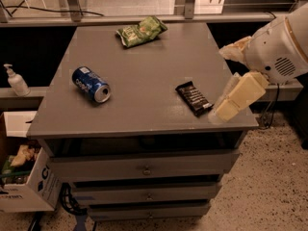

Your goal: Pick pepsi can

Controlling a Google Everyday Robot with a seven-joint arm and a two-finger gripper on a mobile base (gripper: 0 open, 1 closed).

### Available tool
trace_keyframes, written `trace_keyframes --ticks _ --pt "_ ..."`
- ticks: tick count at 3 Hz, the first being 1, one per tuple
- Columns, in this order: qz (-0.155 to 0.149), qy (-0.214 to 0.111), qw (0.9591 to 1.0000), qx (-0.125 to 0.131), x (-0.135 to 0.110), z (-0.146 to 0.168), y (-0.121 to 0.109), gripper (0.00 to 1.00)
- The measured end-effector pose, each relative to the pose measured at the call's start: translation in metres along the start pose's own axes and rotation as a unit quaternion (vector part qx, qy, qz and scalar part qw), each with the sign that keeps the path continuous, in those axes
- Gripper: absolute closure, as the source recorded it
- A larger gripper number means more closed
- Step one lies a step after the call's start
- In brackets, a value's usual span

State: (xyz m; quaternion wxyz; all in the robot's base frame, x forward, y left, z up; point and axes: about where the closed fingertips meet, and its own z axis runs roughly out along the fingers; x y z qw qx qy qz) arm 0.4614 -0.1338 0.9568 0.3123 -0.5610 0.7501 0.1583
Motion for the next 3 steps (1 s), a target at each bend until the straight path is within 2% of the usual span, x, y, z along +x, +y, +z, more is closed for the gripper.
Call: trace_keyframes --ticks 2,3 --pt "-0.011 -0.01 0.9999 0.005 -0.002 0.001 0.002 0.0" --pt "-0.033 -0.044 0.9984 0.014 -0.013 0.024 -0.007 0.0"
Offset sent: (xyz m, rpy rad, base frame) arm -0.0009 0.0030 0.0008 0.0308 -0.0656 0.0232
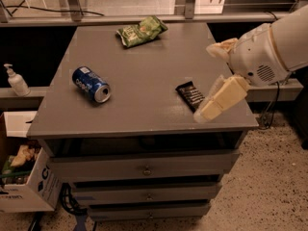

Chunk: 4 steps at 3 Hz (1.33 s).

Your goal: Pick pepsi can

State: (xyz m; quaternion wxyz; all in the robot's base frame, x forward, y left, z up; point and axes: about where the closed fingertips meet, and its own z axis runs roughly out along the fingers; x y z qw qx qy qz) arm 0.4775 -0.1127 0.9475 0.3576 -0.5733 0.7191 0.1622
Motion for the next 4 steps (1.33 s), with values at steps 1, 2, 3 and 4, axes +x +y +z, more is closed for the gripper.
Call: trace_keyframes --ticks 1,2,3,4 --pt "-0.01 -0.048 0.9986 0.02 -0.01 0.035 -0.017 0.0" --pt "-0.013 -0.089 0.9951 0.041 -0.025 0.068 -0.032 0.0" --pt "-0.014 -0.128 0.9914 0.023 -0.052 0.135 -0.021 0.0" --pt "-0.015 -0.128 0.9914 0.023 -0.052 0.135 -0.021 0.0"
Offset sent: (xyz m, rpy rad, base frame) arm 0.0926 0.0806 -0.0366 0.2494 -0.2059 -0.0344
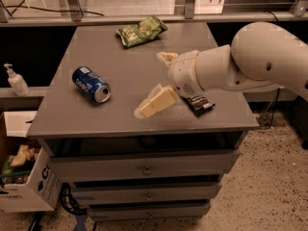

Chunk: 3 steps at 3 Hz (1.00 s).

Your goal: Pick pepsi can

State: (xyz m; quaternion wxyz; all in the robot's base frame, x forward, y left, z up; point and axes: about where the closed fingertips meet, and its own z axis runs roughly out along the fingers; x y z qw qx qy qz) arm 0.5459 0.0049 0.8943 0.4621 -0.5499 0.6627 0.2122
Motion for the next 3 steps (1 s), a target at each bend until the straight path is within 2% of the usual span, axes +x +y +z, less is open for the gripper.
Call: trace_keyframes --ticks 1,3 --pt "-0.01 -0.009 0.9999 -0.005 -0.002 0.013 0.012 0.0" --pt "-0.041 -0.018 0.9988 -0.022 -0.009 0.076 0.055 0.0"
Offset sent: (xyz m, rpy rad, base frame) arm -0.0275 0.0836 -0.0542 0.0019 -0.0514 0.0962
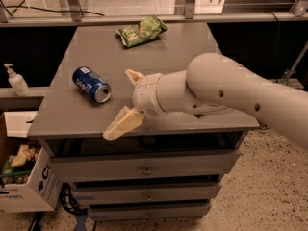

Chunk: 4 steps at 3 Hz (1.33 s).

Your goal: Pick pepsi can

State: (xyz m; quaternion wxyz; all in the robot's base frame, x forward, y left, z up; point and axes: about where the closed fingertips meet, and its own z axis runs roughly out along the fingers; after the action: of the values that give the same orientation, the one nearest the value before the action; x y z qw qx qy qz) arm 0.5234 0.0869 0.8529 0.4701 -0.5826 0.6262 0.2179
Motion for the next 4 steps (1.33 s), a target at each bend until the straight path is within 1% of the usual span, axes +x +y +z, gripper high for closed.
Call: trace_keyframes --ticks 1,2,3,4 --pt "0.001 0.002 0.9999 0.011 -0.006 0.03 0.0 0.0" --pt "0.015 0.005 0.9996 0.024 -0.022 0.055 -0.01 0.0" --pt "0.035 0.007 0.9988 0.032 -0.033 0.075 -0.017 0.0" --pt "0.056 0.011 0.9976 0.038 -0.031 0.093 -0.019 0.0"
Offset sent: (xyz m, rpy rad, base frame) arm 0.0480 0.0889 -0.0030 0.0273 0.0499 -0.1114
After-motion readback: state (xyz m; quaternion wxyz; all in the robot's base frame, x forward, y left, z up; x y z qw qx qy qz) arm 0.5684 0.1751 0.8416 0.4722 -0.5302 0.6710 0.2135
